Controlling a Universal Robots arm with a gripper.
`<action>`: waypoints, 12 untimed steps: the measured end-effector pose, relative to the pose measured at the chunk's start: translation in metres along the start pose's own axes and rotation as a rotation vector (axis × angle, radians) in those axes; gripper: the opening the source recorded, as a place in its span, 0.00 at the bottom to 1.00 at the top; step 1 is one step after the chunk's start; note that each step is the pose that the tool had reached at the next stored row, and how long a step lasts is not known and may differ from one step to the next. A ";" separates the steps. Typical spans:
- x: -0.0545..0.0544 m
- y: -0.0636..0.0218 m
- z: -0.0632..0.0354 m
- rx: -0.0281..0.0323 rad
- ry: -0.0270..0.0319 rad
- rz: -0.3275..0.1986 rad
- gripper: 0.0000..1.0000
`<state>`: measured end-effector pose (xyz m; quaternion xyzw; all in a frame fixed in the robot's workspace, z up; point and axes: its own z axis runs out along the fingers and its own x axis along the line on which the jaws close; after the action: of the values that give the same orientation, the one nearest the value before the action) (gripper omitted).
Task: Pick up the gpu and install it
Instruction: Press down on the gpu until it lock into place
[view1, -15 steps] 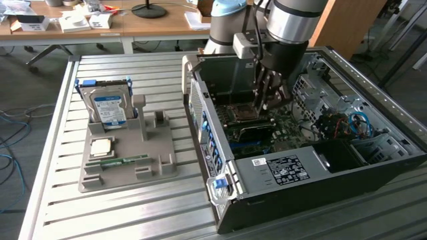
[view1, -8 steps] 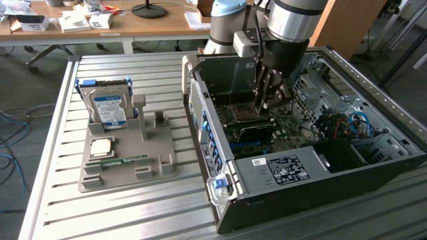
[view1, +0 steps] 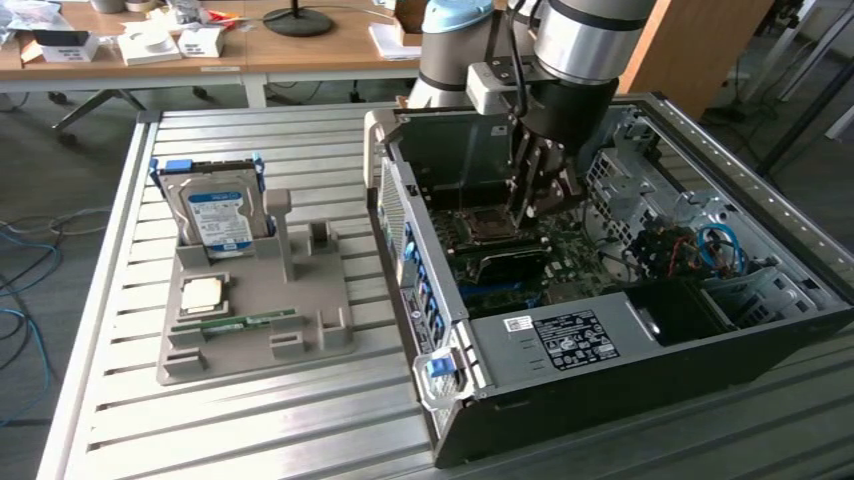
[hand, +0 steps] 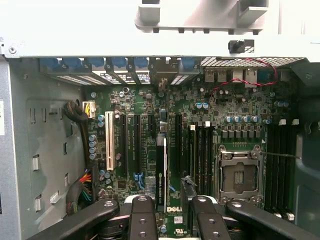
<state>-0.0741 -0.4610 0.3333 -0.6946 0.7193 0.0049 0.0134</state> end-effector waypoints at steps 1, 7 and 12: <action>0.000 0.0000 0.0000 0.0000 0.0001 0.000 0.33; 0.000 0.0000 0.0000 0.0000 0.0000 0.000 0.11; 0.000 0.0000 0.0000 0.0000 0.0000 0.000 0.11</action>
<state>-0.0741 -0.4610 0.3333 -0.6946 0.7193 0.0049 0.0134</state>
